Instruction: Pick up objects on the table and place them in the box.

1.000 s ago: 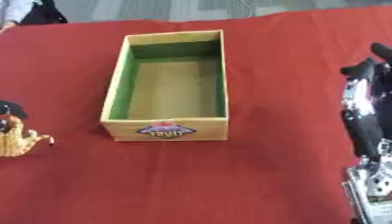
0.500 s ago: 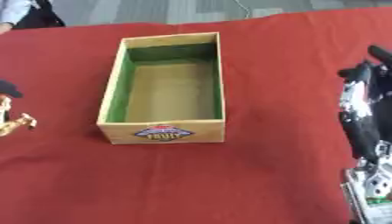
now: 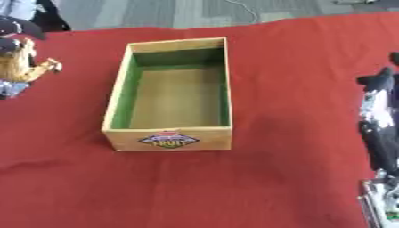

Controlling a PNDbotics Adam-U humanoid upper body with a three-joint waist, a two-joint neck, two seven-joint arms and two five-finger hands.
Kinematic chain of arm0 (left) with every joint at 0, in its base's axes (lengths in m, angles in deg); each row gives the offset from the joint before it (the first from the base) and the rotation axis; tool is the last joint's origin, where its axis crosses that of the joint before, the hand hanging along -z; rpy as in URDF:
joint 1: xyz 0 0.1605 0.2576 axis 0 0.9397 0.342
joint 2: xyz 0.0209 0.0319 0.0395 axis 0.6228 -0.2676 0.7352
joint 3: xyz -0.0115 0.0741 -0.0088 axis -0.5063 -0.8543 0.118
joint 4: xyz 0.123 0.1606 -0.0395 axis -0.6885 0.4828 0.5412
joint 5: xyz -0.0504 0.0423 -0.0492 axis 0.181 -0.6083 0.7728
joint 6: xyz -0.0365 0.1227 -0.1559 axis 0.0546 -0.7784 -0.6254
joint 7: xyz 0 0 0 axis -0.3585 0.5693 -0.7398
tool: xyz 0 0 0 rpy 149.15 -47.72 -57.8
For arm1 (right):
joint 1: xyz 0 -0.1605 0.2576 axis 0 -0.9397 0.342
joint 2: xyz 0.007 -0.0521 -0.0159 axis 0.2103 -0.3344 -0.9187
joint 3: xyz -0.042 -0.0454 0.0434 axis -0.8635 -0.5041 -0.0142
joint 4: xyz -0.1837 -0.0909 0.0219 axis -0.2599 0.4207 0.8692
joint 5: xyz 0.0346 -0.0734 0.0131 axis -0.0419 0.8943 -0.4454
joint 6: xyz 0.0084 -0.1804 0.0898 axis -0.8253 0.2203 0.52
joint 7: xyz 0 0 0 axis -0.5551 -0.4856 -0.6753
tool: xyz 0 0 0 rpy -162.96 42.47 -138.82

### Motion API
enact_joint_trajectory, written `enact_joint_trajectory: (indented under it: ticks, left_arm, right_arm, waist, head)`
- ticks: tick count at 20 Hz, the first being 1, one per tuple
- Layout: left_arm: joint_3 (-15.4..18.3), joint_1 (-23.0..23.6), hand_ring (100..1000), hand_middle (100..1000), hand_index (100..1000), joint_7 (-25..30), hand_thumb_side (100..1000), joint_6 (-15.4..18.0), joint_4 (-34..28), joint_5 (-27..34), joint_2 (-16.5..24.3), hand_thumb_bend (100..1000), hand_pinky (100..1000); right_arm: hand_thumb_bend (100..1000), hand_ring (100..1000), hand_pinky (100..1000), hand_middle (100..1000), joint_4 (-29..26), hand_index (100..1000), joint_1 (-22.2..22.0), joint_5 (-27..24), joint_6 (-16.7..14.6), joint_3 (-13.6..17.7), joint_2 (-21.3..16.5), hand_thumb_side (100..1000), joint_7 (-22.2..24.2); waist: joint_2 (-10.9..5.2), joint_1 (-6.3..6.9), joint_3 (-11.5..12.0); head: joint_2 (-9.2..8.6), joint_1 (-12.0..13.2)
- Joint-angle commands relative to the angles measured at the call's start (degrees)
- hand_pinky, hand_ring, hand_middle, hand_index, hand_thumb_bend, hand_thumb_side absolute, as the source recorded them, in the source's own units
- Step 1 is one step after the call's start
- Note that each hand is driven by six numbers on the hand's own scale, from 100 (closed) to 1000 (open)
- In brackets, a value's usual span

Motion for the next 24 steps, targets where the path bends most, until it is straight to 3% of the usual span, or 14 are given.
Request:
enact_joint_trajectory:
  ticks: [1, 14, 24]
  left_arm:
    - [1.4, -3.0, 832, 751, 540, -2.6, 356, -0.2, 1.7, -3.5, -1.6, 100, 753]
    - [1.9, -9.4, 729, 660, 517, -4.9, 366, 2.9, 9.0, -8.8, -10.6, 100, 684]
    - [1.0, -12.5, 709, 636, 521, -8.7, 381, 4.9, 10.6, -11.7, -13.0, 100, 654]
  right_arm:
    - [100, 580, 936, 405, -0.5, 781, 0.6, -0.7, -0.2, 0.1, -1.2, 396, 0.3]
    - [100, 580, 937, 407, -0.5, 781, 2.4, -2.3, 0.1, -0.2, -0.8, 392, 1.0]
    - [100, 580, 941, 408, -0.5, 782, 4.0, -3.9, 0.7, -0.5, -0.5, 387, 1.8]
  waist:
    - [-1.01, -0.10, -0.3]
    - [-0.14, 0.21, -3.9]
    - [0.25, 0.73, -7.1]
  head:
    - [-0.51, 0.5]
    - [-1.45, 3.0]
    - [-1.94, 5.8]
